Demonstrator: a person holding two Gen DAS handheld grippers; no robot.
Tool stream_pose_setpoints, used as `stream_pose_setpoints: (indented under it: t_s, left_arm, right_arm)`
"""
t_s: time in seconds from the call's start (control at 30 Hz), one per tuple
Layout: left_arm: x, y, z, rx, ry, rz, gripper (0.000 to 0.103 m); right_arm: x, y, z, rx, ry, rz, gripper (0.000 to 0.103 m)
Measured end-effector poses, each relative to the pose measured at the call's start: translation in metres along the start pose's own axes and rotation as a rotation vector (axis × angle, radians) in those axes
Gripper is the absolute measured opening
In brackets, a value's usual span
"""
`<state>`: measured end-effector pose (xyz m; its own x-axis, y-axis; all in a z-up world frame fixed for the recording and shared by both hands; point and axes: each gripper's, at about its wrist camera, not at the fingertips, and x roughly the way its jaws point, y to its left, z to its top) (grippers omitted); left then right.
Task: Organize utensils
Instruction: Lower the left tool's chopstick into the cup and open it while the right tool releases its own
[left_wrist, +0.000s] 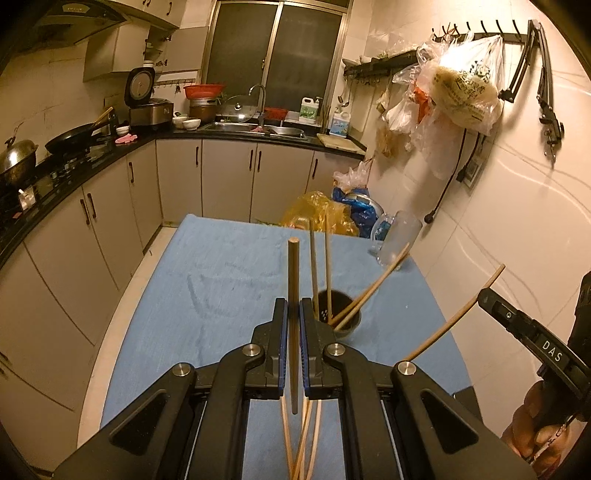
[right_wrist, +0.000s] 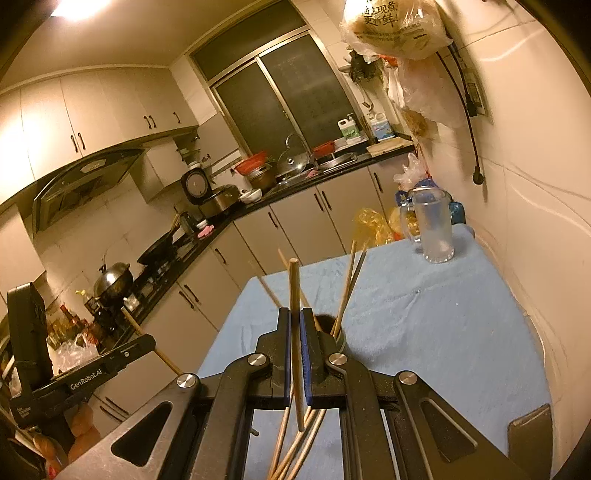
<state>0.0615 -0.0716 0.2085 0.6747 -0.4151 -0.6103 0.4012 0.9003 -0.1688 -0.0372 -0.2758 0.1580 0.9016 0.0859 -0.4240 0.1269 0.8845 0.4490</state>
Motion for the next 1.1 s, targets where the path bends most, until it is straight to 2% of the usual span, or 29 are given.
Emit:
stream_pose_setpoints:
  t_s: [0.37, 0.5, 0.63, 0.87, 1.1]
  left_arm:
    - [0.016, -0.018, 0.059, 0.02, -0.043, 0.006, 0.006]
    - [0.023, -0.026, 0.08, 0.013, -0.068, -0.008, 0.006]
    - [0.041, -0.034, 0.096, -0.008, -0.062, -0.036, 0.006]
    - [0.09, -0.038, 0.091, -0.017, -0.001, -0.048, 0.006]
    - [0.14, -0.033, 0.07, -0.02, 0.088, -0.046, 0.006]
  right_arm:
    - [0.013, -0.005, 0.051, 0.026, -0.046, -0.021, 0.005]
    - [0.027, -0.009, 0.064, 0.039, -0.044, -0.028, 0.005]
    - [0.041, -0.012, 0.076, 0.049, -0.045, -0.031, 0.005]
    - [0.07, -0.016, 0.081, 0.026, -0.031, -0.064, 0.005]
    - [0.11, -0.025, 0.054, 0.002, 0.064, -0.095, 0.005]
